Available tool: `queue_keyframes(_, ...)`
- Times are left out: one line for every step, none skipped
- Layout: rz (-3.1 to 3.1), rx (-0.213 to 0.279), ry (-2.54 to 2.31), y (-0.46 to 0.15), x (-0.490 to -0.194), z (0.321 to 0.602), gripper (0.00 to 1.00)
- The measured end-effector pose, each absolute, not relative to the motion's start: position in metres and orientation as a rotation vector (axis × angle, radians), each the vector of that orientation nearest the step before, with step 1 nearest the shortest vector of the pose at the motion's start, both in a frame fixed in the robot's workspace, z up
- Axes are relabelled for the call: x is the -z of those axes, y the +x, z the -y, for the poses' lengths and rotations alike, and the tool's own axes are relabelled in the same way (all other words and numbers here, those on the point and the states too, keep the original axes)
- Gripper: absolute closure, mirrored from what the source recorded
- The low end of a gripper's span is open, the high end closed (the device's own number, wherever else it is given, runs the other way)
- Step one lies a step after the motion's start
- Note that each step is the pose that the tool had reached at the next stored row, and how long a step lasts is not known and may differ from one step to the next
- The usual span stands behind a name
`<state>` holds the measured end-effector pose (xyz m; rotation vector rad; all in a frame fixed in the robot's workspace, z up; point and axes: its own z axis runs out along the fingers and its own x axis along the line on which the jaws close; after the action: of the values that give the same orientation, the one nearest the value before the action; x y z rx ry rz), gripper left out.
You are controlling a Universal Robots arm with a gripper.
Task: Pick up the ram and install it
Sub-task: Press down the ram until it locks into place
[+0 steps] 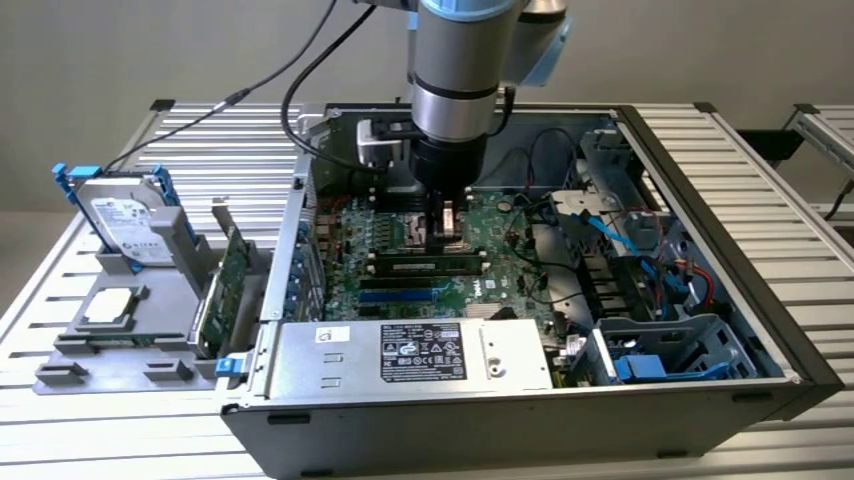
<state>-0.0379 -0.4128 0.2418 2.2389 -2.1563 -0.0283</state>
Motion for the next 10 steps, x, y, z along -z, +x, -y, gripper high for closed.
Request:
queue_keyframes(2.157, 0.028, 2.239, -0.038, -0.240, 0.413, 0.89)
queue_keyframes(2.157, 0.028, 2.238, -0.039, -0.239, 0.413, 0.89)
queue_keyframes(2.157, 0.028, 2.238, -0.039, -0.237, 0.412, 0.89)
queue_keyframes(2.158, 0.028, 2.238, -0.039, -0.236, 0.412, 0.89)
queue_keyframes(2.158, 0.028, 2.237, -0.039, -0.234, 0.412, 0.89)
queue_keyframes(2.158, 0.028, 2.237, -0.039, -0.233, 0.412, 0.89)
queue_keyframes(2.159, 0.028, 2.237, -0.039, -0.231, 0.411, 0.89)
queue_keyframes(2.159, 0.028, 2.236, -0.039, -0.230, 0.411, 0.89)
queue_keyframes(2.159, 0.028, 2.236, -0.039, -0.229, 0.411, 0.89)
queue_keyframes(2.158, 0.027, 2.235, -0.040, -0.228, 0.411, 0.89)
